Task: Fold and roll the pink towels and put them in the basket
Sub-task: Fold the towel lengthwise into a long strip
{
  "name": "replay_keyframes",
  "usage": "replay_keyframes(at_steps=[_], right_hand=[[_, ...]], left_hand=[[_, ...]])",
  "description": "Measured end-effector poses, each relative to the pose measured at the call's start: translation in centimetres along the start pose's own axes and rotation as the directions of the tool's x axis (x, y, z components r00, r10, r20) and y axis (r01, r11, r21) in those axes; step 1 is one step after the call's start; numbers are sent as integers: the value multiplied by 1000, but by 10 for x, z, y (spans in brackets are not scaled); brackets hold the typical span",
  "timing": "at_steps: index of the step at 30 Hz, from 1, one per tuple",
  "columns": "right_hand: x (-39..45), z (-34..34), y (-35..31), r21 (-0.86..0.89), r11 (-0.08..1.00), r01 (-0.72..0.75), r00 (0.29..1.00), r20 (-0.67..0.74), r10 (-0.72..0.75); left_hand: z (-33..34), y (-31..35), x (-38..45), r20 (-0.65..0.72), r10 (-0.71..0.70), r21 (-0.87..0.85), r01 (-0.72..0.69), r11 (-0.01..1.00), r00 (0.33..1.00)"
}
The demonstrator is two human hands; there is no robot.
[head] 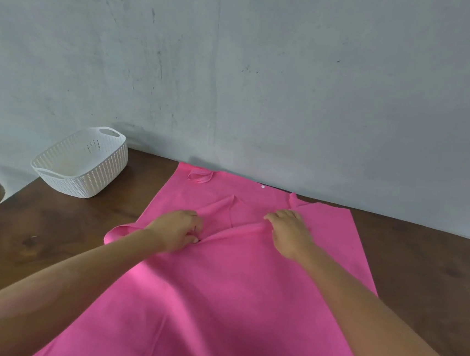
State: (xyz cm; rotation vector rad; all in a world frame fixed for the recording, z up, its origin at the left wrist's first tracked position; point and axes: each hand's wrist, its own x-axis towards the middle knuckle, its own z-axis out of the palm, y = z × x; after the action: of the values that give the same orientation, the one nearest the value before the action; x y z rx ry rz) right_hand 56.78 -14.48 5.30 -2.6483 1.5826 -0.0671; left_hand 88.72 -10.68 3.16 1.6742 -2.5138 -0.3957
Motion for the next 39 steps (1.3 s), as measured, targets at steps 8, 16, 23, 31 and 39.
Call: replay_keyframes(at_steps=[8, 16, 23, 31, 39], right_hand=[[-29, 14, 22, -102, 985, 138, 968, -198, -156], [-46, 17, 23, 16, 996, 90, 967, -242, -84], [-22, 7, 27, 132, 991, 24, 992, -126, -7], [5, 13, 56, 9, 1000, -29, 997, -78, 30], [15, -9, 105, -31, 991, -128, 992, 4, 128]], left_hand=[[-27, -5, 31, -206, -166, -89, 150, 985, 964], [-11, -3, 73, -74, -263, -222, 241, 945, 962], [-15, -21, 100, -200, -340, -235, 292, 927, 919], [-18, -45, 125, -310, -466, -348, 357, 867, 829], [-17, -87, 137, -406, -527, -337, 414, 846, 746]])
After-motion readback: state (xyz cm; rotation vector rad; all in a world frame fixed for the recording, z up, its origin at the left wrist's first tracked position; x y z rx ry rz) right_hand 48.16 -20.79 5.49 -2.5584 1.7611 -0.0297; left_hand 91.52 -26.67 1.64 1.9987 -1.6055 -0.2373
